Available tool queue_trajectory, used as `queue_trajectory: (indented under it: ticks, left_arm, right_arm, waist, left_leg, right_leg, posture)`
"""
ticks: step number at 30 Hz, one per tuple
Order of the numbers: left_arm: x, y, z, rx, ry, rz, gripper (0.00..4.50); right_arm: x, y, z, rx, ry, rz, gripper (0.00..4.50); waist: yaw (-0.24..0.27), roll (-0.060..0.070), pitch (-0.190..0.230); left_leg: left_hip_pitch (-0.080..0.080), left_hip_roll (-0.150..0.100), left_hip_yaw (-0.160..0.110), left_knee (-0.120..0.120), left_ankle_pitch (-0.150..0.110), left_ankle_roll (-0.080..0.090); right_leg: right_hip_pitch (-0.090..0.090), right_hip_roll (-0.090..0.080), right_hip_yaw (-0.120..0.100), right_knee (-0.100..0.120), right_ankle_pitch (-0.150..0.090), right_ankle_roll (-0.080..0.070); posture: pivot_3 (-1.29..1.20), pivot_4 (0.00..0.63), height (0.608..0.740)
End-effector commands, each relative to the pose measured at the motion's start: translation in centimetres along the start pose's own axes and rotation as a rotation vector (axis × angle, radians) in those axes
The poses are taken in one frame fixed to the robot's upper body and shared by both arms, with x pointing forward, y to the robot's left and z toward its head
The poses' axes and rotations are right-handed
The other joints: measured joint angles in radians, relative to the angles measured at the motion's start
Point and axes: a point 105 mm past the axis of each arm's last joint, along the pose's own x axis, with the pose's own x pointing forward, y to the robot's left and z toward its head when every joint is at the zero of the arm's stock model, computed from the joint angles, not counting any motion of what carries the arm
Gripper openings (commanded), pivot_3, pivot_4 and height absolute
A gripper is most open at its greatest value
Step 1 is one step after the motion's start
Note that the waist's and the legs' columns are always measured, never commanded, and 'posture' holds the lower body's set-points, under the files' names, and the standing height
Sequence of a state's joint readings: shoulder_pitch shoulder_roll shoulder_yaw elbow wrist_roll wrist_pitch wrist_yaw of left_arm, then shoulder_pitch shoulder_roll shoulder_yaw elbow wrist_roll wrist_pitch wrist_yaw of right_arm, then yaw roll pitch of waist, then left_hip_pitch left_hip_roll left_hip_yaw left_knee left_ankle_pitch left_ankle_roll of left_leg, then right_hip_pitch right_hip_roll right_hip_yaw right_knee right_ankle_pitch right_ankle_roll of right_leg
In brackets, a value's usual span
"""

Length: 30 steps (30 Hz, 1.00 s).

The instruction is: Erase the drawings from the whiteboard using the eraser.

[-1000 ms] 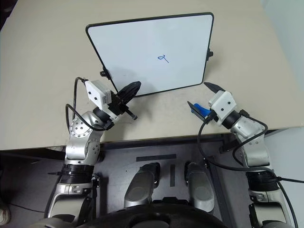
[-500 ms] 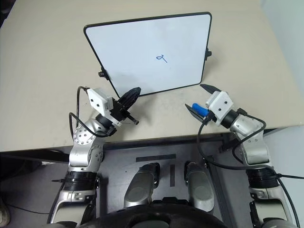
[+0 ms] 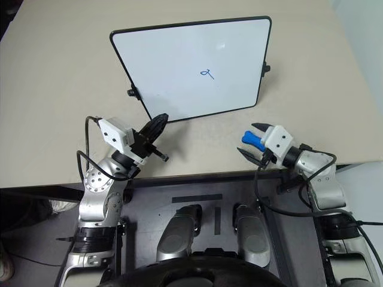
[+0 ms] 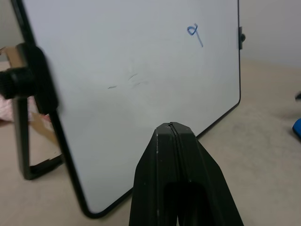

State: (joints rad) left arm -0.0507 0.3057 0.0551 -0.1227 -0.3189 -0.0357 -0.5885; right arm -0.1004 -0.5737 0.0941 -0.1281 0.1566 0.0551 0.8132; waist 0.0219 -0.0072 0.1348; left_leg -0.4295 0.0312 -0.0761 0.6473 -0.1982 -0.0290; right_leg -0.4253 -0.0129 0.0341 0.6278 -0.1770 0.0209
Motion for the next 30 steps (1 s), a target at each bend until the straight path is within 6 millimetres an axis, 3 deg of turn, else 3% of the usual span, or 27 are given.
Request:
queue_trajectory:
  ticks: [1,8,11,21,30]
  left_arm:
    - [0.6,-0.5,0.9,0.013,-0.044,-0.022,0.00]
    - [1.3,-0.9,0.7,0.000,-0.054,-0.041,0.00]
    - [1.3,-0.9,0.7,0.001,-0.056,-0.041,0.00]
    - [1.3,-0.7,0.7,0.003,-0.060,-0.035,0.00]
    - [1.5,-0.6,0.6,0.006,-0.060,-0.034,0.00]
  right_arm:
    - [-0.6,-0.1,0.9,-0.026,-0.011,0.008,4.28]
    - [-0.4,-0.1,-0.3,-0.005,0.031,-0.006,4.28]
    - [-0.3,-0.2,-0.5,0.006,0.033,-0.011,3.73]
    - [-0.1,-0.6,-0.6,0.031,0.039,-0.028,0.13]
    - [0.1,-1.2,0.0,-0.041,0.034,-0.049,0.06]
  waist:
    - [-0.001,0.000,0.000]
    - [-0.003,0.000,0.000]
    - [-0.003,0.000,0.000]
    - [-0.004,0.000,0.000]
    - [-0.005,0.000,0.000]
  left_leg:
    - [0.000,0.000,0.000,0.000,0.000,0.000]
    - [0.001,0.000,0.000,0.000,0.000,0.000]
    - [0.001,0.000,0.000,0.000,0.000,0.000]
    - [0.002,0.000,0.000,0.000,0.000,0.000]
    - [0.004,0.000,0.000,0.000,0.000,0.000]
  right_leg:
    - [0.000,0.000,0.000,0.000,-0.001,0.002]
    - [0.001,0.000,0.000,0.001,-0.001,0.002]
    - [0.001,0.000,0.000,0.000,-0.001,0.002]
    - [0.002,0.000,0.000,0.001,-0.001,0.002]
    - [0.004,0.000,0.000,0.001,-0.001,0.002]
  posture:
    - [0.00,0.150,0.740]
    - [0.00,0.150,0.740]
    - [0.00,0.150,0.740]
    - [0.00,0.150,0.740]
    - [0.00,0.150,0.740]
